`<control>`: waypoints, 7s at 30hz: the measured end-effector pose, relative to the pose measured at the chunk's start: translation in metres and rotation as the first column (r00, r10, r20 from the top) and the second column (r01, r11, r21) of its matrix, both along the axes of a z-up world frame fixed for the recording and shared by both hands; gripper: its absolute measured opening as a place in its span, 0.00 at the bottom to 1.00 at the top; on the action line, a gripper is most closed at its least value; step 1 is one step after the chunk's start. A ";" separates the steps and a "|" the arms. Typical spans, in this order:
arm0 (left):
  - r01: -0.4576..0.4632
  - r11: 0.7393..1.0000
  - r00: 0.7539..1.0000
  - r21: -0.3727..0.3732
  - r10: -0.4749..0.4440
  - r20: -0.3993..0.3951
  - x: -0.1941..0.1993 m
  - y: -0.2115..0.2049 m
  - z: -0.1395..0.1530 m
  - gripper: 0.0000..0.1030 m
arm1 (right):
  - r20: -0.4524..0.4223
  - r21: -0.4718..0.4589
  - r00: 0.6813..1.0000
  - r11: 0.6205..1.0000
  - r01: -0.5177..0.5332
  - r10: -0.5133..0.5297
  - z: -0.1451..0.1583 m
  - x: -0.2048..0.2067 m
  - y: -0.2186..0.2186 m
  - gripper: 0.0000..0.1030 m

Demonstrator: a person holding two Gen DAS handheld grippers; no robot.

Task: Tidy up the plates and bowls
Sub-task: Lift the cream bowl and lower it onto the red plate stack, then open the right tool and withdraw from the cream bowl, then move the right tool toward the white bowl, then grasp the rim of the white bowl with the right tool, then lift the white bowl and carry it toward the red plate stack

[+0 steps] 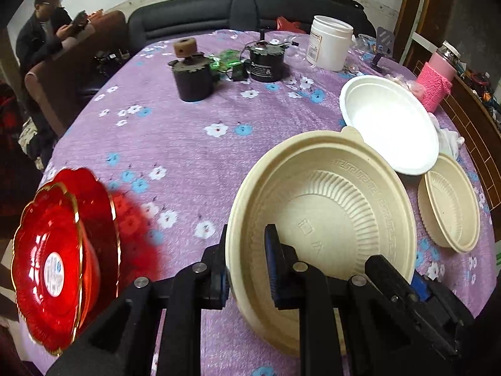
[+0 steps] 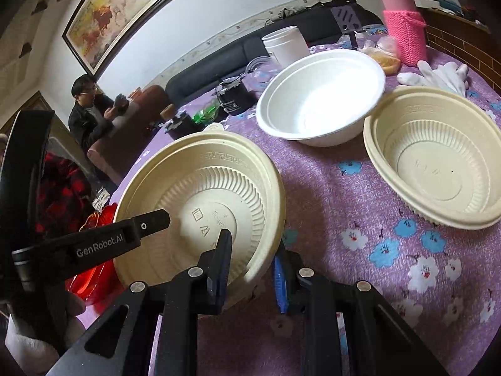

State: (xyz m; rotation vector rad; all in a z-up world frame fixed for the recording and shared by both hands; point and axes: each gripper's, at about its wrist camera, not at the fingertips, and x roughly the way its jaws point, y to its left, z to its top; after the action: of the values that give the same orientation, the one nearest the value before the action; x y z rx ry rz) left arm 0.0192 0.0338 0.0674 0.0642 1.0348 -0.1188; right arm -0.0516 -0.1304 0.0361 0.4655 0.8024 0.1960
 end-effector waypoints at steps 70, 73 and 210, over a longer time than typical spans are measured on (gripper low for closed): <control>-0.219 0.969 0.963 -0.113 0.233 0.134 -0.110 0.164 0.067 0.71 | 0.131 -0.152 0.960 0.962 -0.225 0.245 0.092 -0.005 0.158 0.73; -0.173 0.982 0.975 -0.081 0.182 0.124 -0.113 0.136 0.063 0.71 | 0.117 -0.126 0.971 0.973 -0.193 0.207 0.081 -0.018 0.128 0.73; 0.042 0.991 0.998 -0.125 -0.035 0.058 -0.086 0.046 0.022 0.23 | -0.081 -0.268 0.985 0.949 -0.167 0.151 0.034 -0.031 0.043 0.18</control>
State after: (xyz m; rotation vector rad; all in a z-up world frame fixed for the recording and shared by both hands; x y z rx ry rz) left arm -0.0665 0.0798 0.0895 -0.0271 0.9689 -0.2162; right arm -0.0830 -0.0875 0.0705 0.1455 0.9112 0.2176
